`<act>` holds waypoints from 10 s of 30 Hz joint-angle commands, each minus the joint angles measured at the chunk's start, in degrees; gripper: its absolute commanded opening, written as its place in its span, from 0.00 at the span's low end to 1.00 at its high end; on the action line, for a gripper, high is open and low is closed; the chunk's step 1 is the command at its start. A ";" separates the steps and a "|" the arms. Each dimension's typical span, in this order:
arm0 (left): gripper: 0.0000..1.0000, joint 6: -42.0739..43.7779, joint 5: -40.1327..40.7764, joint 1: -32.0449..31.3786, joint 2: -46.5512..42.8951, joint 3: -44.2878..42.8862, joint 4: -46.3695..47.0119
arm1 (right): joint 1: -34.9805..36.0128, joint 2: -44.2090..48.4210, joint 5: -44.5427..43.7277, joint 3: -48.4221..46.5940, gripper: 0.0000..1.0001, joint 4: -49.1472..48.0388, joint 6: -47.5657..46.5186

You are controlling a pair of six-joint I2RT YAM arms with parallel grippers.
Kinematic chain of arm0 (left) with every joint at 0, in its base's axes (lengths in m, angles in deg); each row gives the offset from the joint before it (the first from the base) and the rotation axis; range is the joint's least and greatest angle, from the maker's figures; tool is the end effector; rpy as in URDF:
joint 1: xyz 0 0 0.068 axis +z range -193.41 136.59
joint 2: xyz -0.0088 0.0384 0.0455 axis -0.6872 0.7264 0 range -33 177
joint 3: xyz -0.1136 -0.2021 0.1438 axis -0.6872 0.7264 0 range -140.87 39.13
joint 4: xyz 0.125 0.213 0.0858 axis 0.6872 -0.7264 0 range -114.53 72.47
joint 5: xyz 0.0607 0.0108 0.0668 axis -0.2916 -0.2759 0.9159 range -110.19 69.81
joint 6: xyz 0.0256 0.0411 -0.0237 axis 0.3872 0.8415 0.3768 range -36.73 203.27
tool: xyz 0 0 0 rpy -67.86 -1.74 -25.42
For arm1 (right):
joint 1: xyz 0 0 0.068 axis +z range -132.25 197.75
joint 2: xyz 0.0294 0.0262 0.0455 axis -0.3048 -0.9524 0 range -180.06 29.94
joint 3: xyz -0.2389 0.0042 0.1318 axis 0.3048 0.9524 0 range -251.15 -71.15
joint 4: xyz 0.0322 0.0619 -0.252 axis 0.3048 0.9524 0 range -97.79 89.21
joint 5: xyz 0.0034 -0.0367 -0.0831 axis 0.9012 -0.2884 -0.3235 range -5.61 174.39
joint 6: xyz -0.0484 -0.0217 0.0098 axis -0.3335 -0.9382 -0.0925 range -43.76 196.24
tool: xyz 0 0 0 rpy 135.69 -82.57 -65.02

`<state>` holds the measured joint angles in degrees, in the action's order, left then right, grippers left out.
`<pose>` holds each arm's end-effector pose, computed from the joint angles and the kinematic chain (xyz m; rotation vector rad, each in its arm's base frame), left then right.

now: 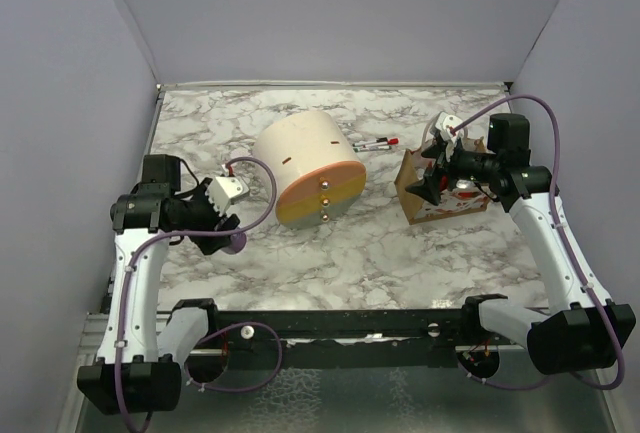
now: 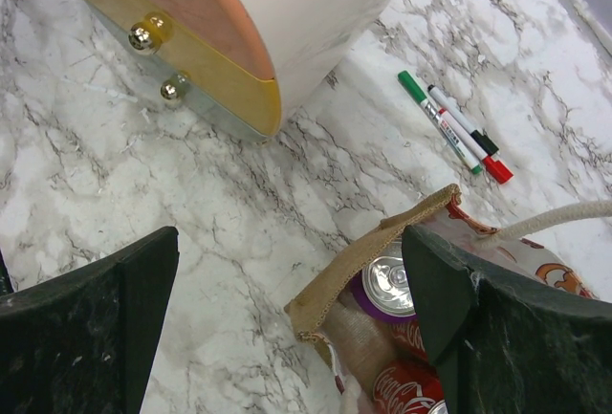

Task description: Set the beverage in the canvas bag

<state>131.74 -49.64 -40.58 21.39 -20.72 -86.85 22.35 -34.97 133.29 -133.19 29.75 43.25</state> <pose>0.1514 -0.0099 0.3169 1.1079 2.2411 -0.3401 0.2270 0.0451 0.3373 -1.0590 1.7861 0.6655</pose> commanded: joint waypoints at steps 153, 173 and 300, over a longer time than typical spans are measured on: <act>0.99 -35.51 21.12 -15.69 7.92 -12.79 45.68 | 33.23 -3.36 -11.52 19.58 0.97 -3.18 -14.12; 0.99 -34.53 19.73 -14.95 7.77 -11.45 46.07 | 35.92 -1.10 -10.50 14.36 0.49 -0.60 -11.58; 0.99 -31.39 15.85 -14.77 5.84 -11.05 43.89 | 3.00 -9.18 -20.45 -14.42 0.27 17.09 9.85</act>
<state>99.94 -32.46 -55.73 28.08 -32.09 -42.86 25.38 -45.17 106.82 -144.73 43.87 52.41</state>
